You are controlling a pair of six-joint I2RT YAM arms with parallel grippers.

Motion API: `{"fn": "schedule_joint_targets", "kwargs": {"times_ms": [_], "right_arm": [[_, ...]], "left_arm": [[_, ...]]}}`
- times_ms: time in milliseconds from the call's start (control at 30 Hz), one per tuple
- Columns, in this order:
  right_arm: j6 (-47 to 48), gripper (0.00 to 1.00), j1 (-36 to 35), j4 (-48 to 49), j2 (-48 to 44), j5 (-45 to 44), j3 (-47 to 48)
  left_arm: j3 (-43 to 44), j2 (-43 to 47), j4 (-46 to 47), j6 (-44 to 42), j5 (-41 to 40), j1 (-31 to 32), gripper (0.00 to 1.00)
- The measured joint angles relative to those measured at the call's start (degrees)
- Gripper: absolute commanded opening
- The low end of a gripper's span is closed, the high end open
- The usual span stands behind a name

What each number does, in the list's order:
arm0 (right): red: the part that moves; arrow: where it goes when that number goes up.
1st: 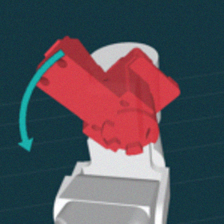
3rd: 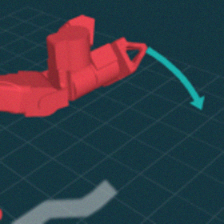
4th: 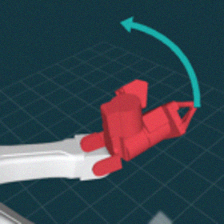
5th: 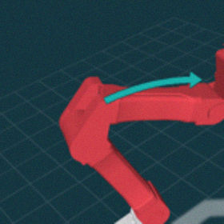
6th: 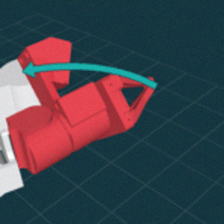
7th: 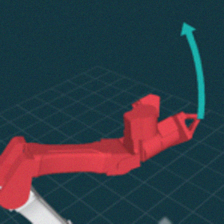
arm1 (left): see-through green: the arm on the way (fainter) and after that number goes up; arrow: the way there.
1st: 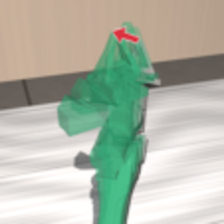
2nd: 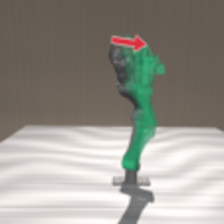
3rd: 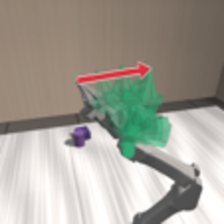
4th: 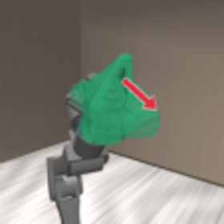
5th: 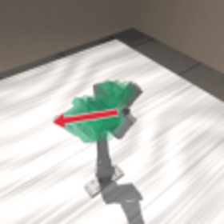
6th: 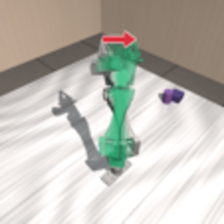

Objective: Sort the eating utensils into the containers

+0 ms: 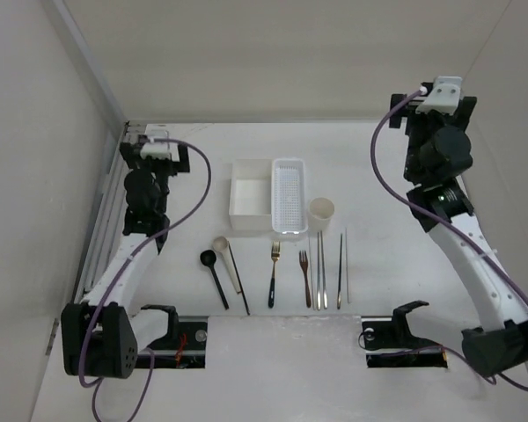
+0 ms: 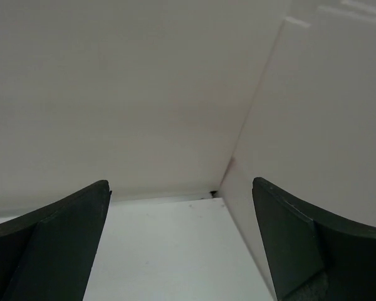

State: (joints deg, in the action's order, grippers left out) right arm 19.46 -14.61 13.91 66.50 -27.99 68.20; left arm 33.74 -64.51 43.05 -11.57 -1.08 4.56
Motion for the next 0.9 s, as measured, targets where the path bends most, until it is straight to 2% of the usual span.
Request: {"fn": "schedule_joint_targets", "kwargs": {"times_ms": [100, 200, 267, 300, 367, 400, 433, 600, 700, 800, 900], "right_arm": [[5.8, 1.00, -5.2, -2.5, -3.9, -10.8, 3.9], [5.5, 1.00, -6.8, -9.8, -4.9, -19.1, 7.6], [1.5, 1.00, -6.9, -21.9, -3.7, -15.6, 12.5], [-2.1, 0.97, -6.8, -27.7, -2.4, -12.8, 15.2], [-10.4, 0.72, -5.9, -37.4, -0.1, -6.7, 17.9], [-14.3, 0.48, -5.0, -41.4, 0.5, -4.0, 17.1], [-17.7, 0.43, -4.3, -45.2, 0.9, -2.1, 15.6], [-32.9, 0.43, -2.9, -59.6, 3.4, 9.7, -2.7], [-38.0, 0.51, -4.1, -64.2, 4.4, 15.7, -12.9], [-42.2, 0.53, -5.8, -67.2, 4.3, 19.4, -14.7], [-45.2, 0.45, -6.2, -66.4, 4.5, 21.1, -14.7]], "left_arm": [[10.3, 2.6, -5.8, -2.9, -7.5, -0.1, 1.00], [15.2, 4.7, -12.4, -4.2, -12.4, -0.2, 1.00], [16.4, 6.2, -18.5, -4.0, -12.0, -0.2, 1.00], [16.6, 6.8, -21.6, -3.8, -11.0, -0.2, 1.00], [16.7, 7.7, -27.3, -2.9, -8.2, -0.2, 1.00], [16.6, 8.0, -29.5, -2.3, -7.1, -0.2, 1.00], [16.4, 8.3, -31.3, -1.5, -6.1, -0.2, 1.00], [13.6, 10.8, -36.2, 1.0, -3.0, -0.2, 1.00], [12.2, 12.2, -37.3, 1.6, -2.1, -0.2, 1.00], [11.6, 13.4, -37.4, 1.9, -1.9, -0.2, 1.00], [10.9, 14.5, -37.1, 2.1, -2.0, 0.0, 1.00]]}}
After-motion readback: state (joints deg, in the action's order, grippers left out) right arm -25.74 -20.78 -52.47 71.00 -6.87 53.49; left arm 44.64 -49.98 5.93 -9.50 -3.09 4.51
